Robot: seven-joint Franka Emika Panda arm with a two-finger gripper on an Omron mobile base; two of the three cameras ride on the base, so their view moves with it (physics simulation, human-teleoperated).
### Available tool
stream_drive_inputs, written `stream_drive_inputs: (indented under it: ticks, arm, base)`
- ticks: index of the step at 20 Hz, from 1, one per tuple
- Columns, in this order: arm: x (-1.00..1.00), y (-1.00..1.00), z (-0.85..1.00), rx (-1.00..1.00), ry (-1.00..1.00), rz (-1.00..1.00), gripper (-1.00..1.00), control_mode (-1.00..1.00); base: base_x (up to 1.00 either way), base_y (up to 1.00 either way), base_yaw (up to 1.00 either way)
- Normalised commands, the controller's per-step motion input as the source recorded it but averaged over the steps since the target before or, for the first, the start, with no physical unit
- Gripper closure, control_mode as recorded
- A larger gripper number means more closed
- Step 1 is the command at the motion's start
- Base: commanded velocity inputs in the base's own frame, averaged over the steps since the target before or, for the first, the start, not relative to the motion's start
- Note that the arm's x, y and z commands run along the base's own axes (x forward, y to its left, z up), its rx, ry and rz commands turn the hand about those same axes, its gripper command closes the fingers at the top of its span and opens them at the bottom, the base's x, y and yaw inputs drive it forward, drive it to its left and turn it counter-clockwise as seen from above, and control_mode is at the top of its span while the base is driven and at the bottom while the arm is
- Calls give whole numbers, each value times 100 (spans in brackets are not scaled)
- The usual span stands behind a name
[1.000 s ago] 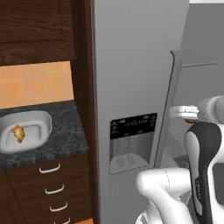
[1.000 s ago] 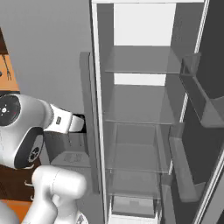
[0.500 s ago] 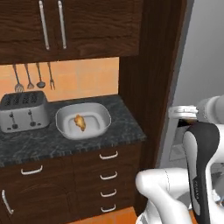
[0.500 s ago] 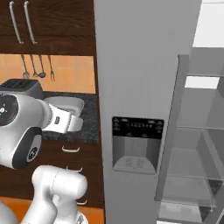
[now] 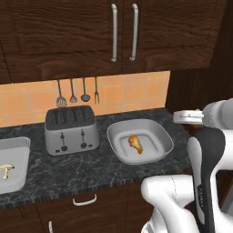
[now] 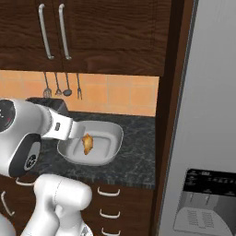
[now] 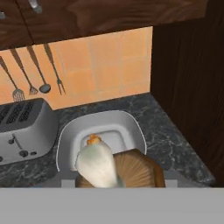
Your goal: Place one mushroom and one chicken drumstick in each tupperware on the nearby counter, to pack two identical lunches.
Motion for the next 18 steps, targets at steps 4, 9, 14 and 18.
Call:
stream_drive_inputs:
  ticks: [4, 9, 14, 18]
  arm:
    - [67, 8, -50, -2, 22, 6, 100, -100]
    - [100, 5, -91, -2, 24, 11, 100, -100]
    - [90, 14, -78, -2, 18, 6, 100, -100]
    - [44, 2, -55, -7, 15, 0, 100, -100]
  base:
    - [15, 9, 1]
    - [0, 0, 0]
    - [0, 0, 0]
    - [0, 0, 0]
